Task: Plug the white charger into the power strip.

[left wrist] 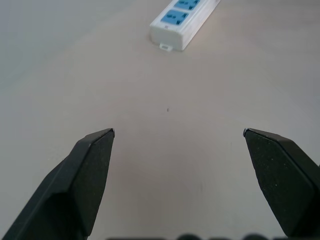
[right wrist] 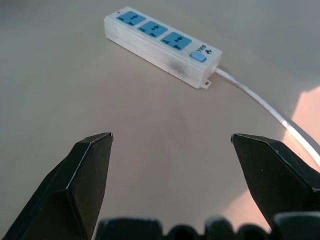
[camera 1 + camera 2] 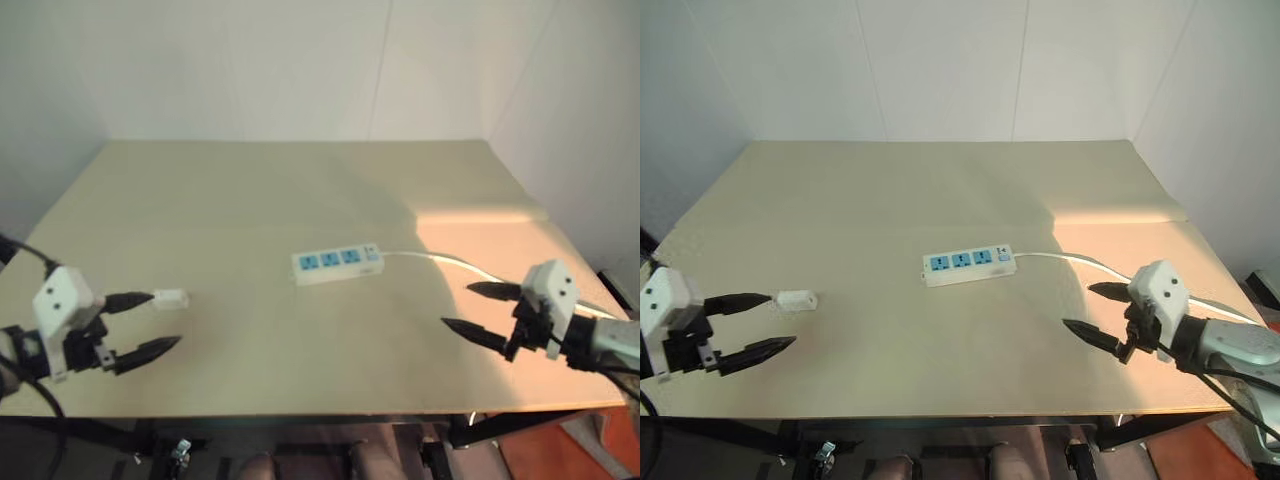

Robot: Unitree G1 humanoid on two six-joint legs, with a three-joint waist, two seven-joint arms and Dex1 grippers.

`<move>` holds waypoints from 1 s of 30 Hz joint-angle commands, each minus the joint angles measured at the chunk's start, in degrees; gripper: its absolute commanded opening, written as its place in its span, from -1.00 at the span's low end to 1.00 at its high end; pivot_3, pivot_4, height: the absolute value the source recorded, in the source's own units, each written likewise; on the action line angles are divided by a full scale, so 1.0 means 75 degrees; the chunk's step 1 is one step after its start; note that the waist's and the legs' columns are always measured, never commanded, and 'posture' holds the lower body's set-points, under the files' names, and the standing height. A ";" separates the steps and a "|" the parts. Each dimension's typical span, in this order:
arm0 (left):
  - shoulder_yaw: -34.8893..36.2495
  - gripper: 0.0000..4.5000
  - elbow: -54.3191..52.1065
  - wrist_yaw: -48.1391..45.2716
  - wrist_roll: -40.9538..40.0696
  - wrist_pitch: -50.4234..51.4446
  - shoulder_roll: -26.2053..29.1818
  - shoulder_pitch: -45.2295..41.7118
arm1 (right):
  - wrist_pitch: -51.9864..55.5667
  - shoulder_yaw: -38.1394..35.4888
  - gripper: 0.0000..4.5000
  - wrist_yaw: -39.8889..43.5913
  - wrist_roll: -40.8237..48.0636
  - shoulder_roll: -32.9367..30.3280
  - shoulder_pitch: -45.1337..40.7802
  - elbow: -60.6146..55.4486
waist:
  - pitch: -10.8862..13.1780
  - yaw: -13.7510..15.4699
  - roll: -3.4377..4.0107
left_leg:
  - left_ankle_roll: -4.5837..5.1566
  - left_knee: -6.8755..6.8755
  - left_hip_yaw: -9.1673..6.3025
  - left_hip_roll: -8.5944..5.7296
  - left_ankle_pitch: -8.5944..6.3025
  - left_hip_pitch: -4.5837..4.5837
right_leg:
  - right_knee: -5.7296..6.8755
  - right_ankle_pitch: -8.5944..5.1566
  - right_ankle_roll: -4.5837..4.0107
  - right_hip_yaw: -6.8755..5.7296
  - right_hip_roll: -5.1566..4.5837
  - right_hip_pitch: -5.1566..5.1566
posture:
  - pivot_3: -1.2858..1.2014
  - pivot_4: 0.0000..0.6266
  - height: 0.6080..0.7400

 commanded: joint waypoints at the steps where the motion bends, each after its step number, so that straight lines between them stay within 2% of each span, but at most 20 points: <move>1: 0.0585 1.00 -0.0380 -0.0079 -0.0174 0.0035 0.0030 0.0130 | -0.0192 -0.0375 0.99 0.0118 0.0207 -0.0112 -0.0027 -0.0178 | 0.0001 0.0004 -0.0003 | 0.0000 0.0000 0.0000 0.0001 0.0000 0.0002 | 0.0000 0.0000 0.0000 0.0000 0.0001 0.0001 | 0.03 -0.52 1.00; 22: 0.0175 1.00 -0.0182 -0.0296 -0.0161 -0.0402 -0.0005 -0.0104 | -0.0305 -0.0320 0.99 0.0016 0.0035 -0.0078 -0.0169 -0.0013 | 0.0003 0.0012 -0.0006 | -0.0001 -0.0001 0.0012 0.0001 0.0000 0.0007 | -0.0001 -0.0002 -0.0004 0.0003 -0.0001 0.0005 | 0.03 -0.52 1.00; 25: 0.0061 1.00 -0.0086 -0.0322 -0.0153 -0.0464 0.0031 -0.0220 | -0.0492 0.0010 0.99 -0.0014 -0.0130 -0.0021 -0.0463 0.0196 | 0.0003 0.0007 -0.0006 | -0.0001 -0.0001 0.0012 0.0001 0.0000 0.0007 | 0.0000 -0.0002 -0.0004 0.0003 0.0000 0.0004 | 0.03 -0.52 1.00; 30: -0.0334 1.00 0.0114 -0.0385 -0.0156 -0.0604 0.0105 -0.0637 | -0.1263 0.1444 0.99 0.0069 -0.0970 0.0467 -0.2073 0.1835 | 0.0006 -0.0054 -0.0023 | 0.0000 -0.0001 0.0032 0.0014 0.0000 0.0033 | 0.0003 0.0008 -0.0012 0.0007 0.0006 0.0013 | 0.03 -0.52 1.00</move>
